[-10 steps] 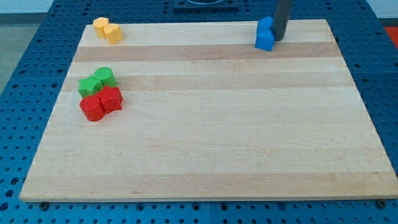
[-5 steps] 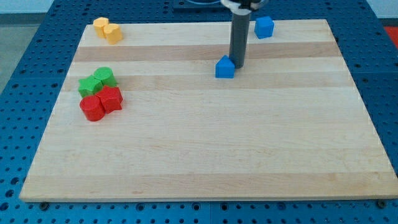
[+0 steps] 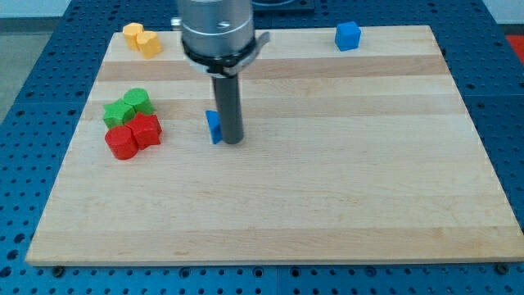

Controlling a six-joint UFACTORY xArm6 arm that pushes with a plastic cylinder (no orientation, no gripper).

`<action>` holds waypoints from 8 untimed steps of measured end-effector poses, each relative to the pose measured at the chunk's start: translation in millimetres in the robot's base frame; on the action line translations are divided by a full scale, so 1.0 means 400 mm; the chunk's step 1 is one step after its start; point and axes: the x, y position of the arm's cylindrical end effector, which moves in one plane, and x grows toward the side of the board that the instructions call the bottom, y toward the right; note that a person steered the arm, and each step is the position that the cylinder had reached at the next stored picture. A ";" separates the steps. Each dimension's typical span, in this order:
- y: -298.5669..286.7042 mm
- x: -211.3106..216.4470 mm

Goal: Move the triangle to the top right of the red star

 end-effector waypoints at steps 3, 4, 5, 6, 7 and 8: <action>0.010 -0.001; 0.055 -0.029; 0.042 -0.048; -0.002 -0.050; -0.052 -0.050; -0.092 -0.050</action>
